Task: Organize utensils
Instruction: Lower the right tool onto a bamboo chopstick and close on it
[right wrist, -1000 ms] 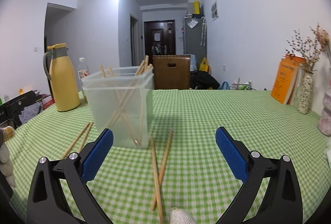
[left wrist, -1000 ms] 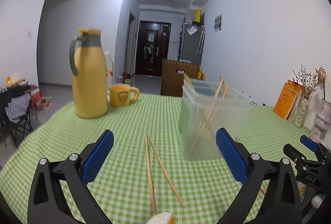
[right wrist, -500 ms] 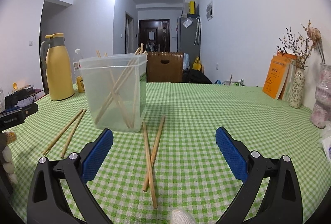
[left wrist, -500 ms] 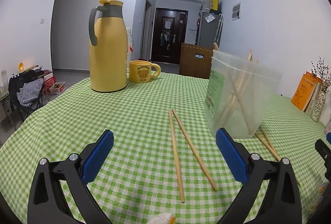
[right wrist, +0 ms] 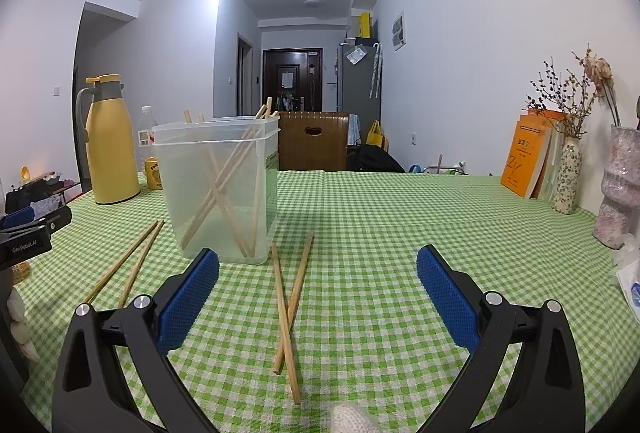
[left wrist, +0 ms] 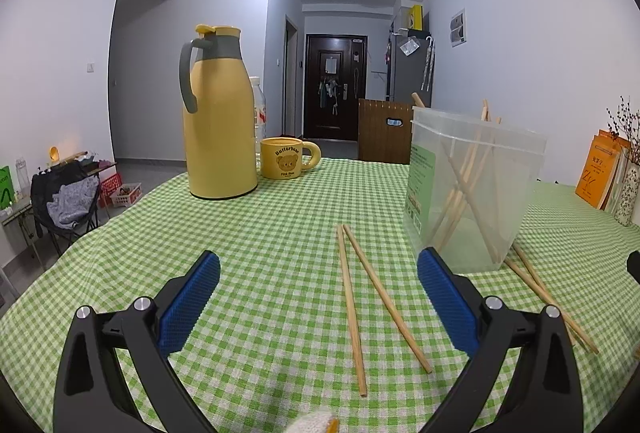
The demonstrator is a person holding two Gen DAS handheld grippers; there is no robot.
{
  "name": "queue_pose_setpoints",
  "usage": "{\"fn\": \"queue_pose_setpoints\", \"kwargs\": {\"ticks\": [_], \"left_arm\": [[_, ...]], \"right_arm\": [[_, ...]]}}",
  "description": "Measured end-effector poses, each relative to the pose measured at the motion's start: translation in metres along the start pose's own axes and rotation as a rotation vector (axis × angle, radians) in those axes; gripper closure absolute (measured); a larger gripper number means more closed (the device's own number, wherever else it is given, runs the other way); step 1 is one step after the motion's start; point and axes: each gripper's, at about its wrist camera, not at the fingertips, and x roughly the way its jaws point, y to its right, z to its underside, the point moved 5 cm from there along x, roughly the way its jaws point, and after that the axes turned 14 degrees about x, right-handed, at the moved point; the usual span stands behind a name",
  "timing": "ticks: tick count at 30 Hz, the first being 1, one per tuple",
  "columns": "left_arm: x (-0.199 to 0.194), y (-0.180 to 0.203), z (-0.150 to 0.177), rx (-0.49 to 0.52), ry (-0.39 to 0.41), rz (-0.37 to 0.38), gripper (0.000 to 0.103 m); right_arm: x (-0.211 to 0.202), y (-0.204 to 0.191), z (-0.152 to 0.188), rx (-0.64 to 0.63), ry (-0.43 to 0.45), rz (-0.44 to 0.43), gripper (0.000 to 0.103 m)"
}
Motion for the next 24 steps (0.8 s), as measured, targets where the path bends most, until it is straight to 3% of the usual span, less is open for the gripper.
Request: {"fn": "queue_pose_setpoints", "kwargs": {"ticks": [13,24], "left_arm": [[-0.002,0.000,-0.001,0.001,0.009,0.004,0.007],[-0.005,-0.001,-0.001,-0.005,0.027,-0.001,0.007]], "right_arm": [[0.012,-0.004,-0.016,-0.013,-0.065,0.027,0.008],[0.069,0.008,-0.030,0.050,-0.285,0.112,0.008]]}}
